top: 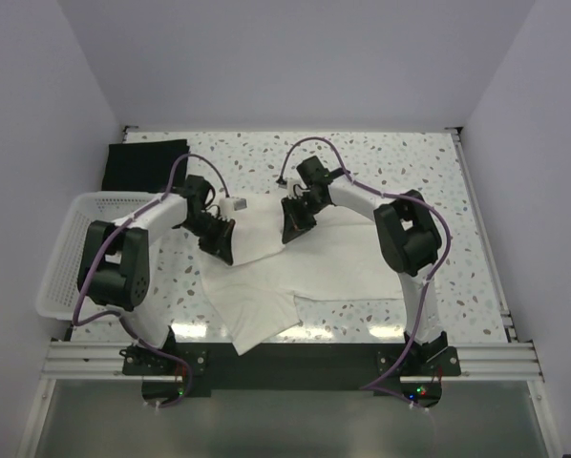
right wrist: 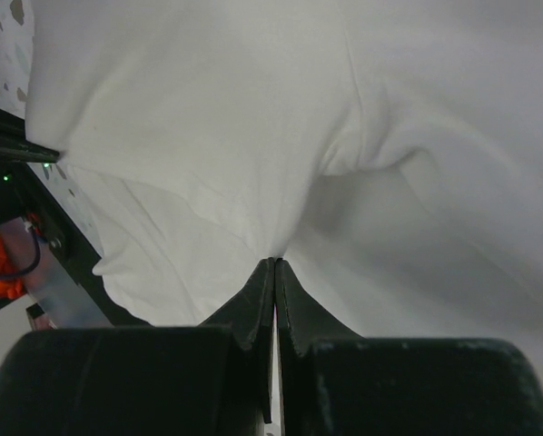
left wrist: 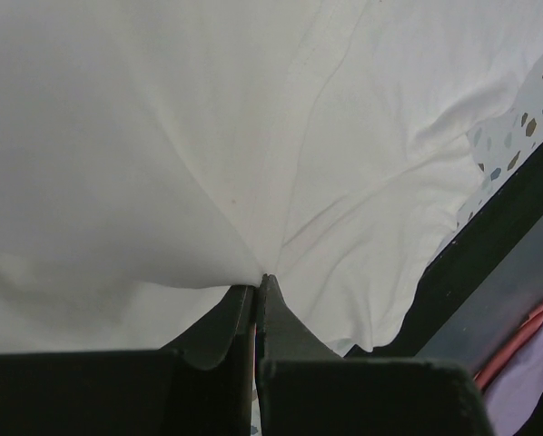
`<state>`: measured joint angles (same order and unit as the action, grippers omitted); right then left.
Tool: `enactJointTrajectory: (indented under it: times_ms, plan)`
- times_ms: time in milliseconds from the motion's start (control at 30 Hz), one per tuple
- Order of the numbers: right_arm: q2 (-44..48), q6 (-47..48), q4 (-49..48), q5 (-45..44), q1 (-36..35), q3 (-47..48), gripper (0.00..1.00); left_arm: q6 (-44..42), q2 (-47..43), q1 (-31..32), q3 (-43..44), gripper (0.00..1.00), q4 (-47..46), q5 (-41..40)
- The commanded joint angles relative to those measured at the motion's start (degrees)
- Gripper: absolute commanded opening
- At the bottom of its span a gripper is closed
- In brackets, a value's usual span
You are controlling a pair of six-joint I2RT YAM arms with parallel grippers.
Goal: Fold and stack the t-shirts
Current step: Fold the tshirt
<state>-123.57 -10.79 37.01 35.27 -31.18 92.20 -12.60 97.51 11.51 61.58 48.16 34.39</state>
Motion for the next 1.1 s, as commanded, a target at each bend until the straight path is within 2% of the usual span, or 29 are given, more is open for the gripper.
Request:
enactJointTrajectory:
  times_ms: [0, 333, 400, 433, 467, 533, 567, 600, 700, 800, 933, 1067]
  plan:
    - [2.4, 2.2, 2.5, -0.6, -0.4, -0.2, 0.00, -0.7, 0.5, 0.1, 0.0, 0.03, 1.2, 0.0]
    - [2.5, 4.1, 3.9, -2.7, -0.4, 0.5, 0.00, -2.2, 1.8, 2.1, 0.1, 0.01, 1.8, -0.3]
    - [2.5, 4.6, 4.3, -2.4, -0.5, 0.6, 0.00, -2.6, 2.1, 2.1, 0.5, 0.10, 2.4, -0.6]
    - [2.2, 5.4, 5.1, -0.8, -0.4, 1.6, 0.00, -3.0, 2.2, 2.1, 0.6, 0.23, 2.8, -0.4]
    - [1.8, 6.5, 8.4, -0.4, -0.4, 2.5, 0.11, -3.9, 2.3, 2.1, 1.7, 0.27, 3.6, 0.1]
    - [2.9, 10.0, 10.3, -0.1, -0.1, 3.2, 0.28, -6.8, 1.4, 1.4, 2.9, 0.34, 6.0, 3.2]
    - [5.6, 10.5, 10.9, 0.1, 0.2, 2.7, 0.37, -7.4, 0.4, -0.2, 4.5, 0.35, 6.2, 4.4]
    - [7.0, 13.9, 11.0, 0.3, 0.7, 2.0, 0.40, -7.9, -0.4, -1.2, 5.5, 0.36, 5.5, 5.5]
    - [12.8, 18.9, 12.6, 0.8, 3.8, 0.3, 0.40, -7.0, -2.5, -2.7, 9.7, 0.36, 1.3, 5.2]
    - [16.4, 22.5, 12.9, -3.4, 8.8, -1.5, 0.40, -4.5, -1.6, -2.6, 12.0, 0.38, -4.6, -2.1]
    - [16.2, 25.3, 14.6, -10.3, 18.2, -1.2, 0.34, -2.4, 5.0, -2.7, 15.6, 0.36, -8.3, -9.5]
    - [14.9, 28.8, 13.8, -18.8, 23.3, -0.9, 0.29, -1.4, 10.0, -2.6, 19.6, 0.35, -10.1, -13.6]
